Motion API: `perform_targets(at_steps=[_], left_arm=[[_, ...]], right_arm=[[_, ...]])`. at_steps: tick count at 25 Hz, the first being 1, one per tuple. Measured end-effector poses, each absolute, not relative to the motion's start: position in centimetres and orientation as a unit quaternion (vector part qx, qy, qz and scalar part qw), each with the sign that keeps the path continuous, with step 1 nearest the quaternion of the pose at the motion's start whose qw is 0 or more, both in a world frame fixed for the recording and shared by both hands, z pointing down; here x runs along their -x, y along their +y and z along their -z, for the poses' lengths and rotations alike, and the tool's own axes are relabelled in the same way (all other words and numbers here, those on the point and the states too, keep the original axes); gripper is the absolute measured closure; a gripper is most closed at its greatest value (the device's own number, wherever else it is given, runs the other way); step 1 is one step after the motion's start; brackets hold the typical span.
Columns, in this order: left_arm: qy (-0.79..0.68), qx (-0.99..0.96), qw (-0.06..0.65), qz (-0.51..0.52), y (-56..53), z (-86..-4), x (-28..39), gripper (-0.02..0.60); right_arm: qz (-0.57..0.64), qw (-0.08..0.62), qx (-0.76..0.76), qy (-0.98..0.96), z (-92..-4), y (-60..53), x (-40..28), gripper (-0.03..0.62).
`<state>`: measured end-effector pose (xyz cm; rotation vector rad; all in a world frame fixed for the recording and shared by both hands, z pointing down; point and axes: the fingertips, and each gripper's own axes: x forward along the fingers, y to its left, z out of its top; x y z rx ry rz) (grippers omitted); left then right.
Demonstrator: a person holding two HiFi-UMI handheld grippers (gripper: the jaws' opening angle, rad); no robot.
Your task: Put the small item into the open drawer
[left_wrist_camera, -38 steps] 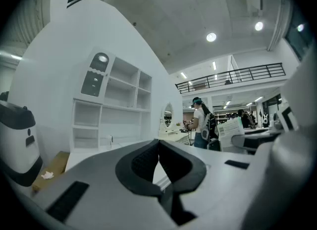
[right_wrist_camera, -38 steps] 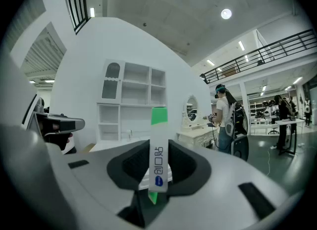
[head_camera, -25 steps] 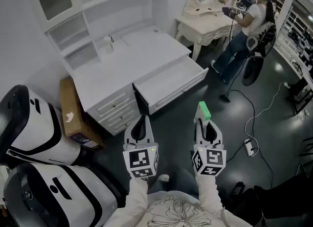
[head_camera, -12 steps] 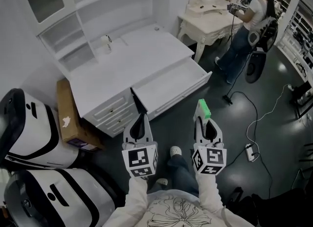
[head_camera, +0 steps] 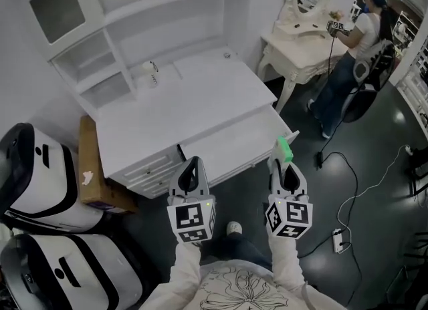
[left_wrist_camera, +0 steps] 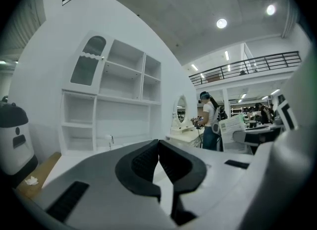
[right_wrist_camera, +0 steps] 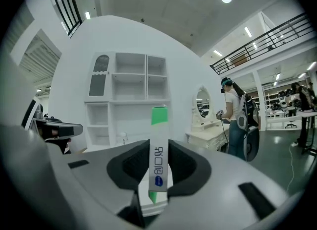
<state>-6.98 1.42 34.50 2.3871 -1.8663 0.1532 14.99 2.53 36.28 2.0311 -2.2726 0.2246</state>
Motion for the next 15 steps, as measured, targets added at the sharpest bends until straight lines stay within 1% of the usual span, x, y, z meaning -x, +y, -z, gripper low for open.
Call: perform_targets(at_steps=[7, 15], left_arm=[[-0.637, -0.766, 0.059, -0.058, -4.8, -35.2, 4.1, 0.577], [-0.653, -0.749, 0.081, -0.079, -8.5, -37.8, 3.9, 0.577]], right_arm=[[-0.084, 0.044, -0.641, -0.762, -37.2, -5.2, -18.1, 0.502], [-0.112, 0.057, -0.624, -0.771, -40.1, -10.1, -18.8, 0.502]])
